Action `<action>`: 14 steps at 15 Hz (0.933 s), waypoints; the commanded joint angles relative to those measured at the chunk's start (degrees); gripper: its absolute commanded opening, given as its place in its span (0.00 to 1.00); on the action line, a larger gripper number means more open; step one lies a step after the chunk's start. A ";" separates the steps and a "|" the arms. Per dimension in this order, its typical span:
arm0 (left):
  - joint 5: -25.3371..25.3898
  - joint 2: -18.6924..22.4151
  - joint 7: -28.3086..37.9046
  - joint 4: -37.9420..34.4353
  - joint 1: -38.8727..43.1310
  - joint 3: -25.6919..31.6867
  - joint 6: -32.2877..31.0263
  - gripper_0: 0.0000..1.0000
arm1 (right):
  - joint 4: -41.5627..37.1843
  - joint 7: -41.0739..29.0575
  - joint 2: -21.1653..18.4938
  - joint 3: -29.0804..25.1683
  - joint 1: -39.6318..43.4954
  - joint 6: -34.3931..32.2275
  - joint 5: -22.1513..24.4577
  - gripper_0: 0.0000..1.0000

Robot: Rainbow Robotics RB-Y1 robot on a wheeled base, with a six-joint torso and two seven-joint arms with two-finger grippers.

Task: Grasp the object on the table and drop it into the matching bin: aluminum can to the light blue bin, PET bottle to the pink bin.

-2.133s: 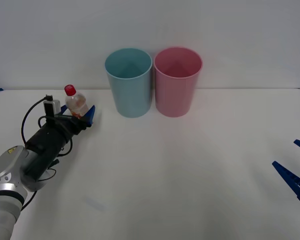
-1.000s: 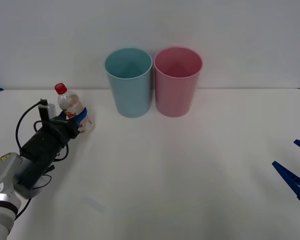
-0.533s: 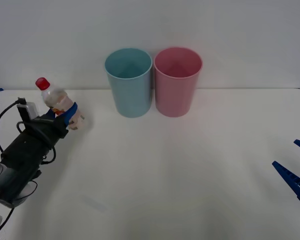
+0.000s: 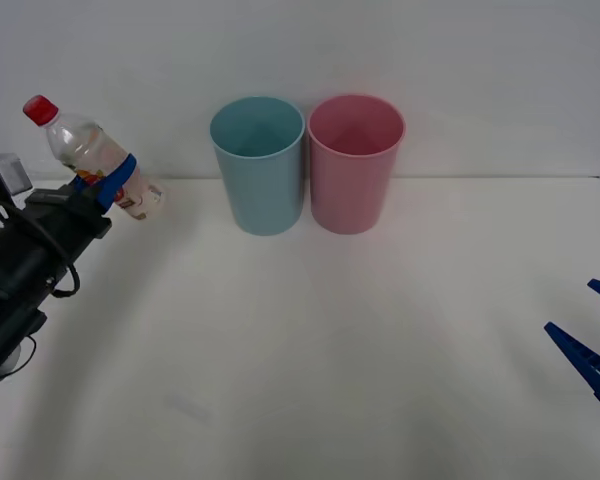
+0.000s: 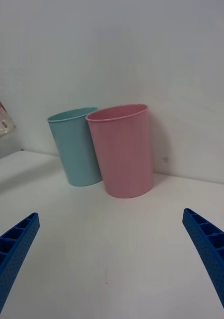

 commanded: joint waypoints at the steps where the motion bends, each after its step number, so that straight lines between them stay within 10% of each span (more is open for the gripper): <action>1: -2.45 0.25 6.74 -4.39 -0.18 1.23 -0.40 0.00 | 0.00 0.00 0.00 0.00 0.00 0.00 0.00 1.00; 14: -4.03 0.51 8.24 -0.26 -16.09 -2.55 -8.31 0.00 | 0.00 0.00 0.00 0.00 0.00 0.00 0.00 1.00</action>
